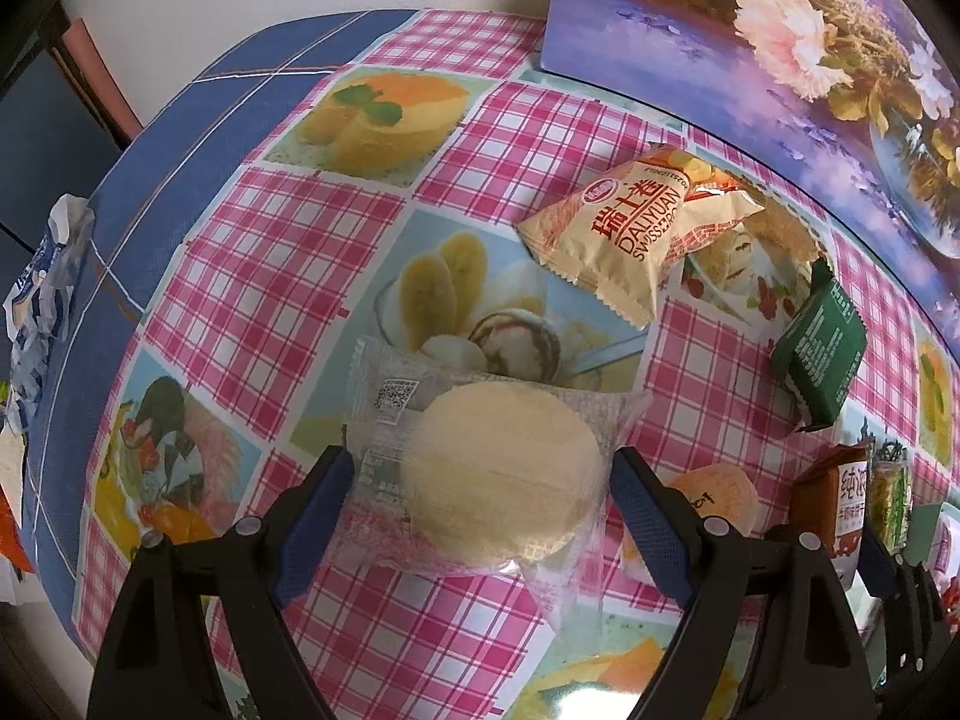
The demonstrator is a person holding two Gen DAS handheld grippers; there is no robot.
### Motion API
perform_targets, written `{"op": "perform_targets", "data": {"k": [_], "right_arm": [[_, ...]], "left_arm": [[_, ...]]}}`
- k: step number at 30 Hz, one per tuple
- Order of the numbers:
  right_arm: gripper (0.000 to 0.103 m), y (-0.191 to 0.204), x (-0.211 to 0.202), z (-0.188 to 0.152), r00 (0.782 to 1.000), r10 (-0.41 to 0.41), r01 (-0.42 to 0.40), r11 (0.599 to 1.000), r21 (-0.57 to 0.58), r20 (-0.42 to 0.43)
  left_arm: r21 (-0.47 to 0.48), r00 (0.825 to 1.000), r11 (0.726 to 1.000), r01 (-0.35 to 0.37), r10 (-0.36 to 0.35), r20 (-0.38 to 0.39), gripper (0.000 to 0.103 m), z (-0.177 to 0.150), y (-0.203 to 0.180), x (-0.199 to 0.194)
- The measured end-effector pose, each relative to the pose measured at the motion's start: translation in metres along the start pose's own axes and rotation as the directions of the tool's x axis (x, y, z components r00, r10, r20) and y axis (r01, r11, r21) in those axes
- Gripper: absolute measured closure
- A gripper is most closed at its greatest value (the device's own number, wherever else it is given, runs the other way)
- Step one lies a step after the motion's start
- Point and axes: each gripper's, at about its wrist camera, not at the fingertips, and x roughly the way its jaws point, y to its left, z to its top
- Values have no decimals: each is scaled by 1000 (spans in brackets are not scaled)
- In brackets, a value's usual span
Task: Organize snacks
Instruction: 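Grasp the wrapped round bread with the left tool while the right tool grasps the red-white milk biscuit pack, then carry the round bread and biscuit pack into the white tray and open both tools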
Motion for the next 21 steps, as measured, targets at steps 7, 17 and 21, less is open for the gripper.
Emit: {"op": "perform_targets", "data": {"k": [7, 17, 21], "right_arm": [[61, -4, -3, 0, 1000, -10, 10, 1000, 16, 16], [61, -8, -17, 6, 999, -4, 2, 999, 39, 54], [61, -7, -25, 10, 998, 1, -5, 999, 44, 70]], "left_arm": [[-3, 1000, 1000, 9, -9, 11, 26, 1, 0, -2], [-28, 998, 999, 40, -38, 53, 38, 8, 4, -19], [-34, 995, 998, 52, -49, 82, 38, 13, 6, -30]]}}
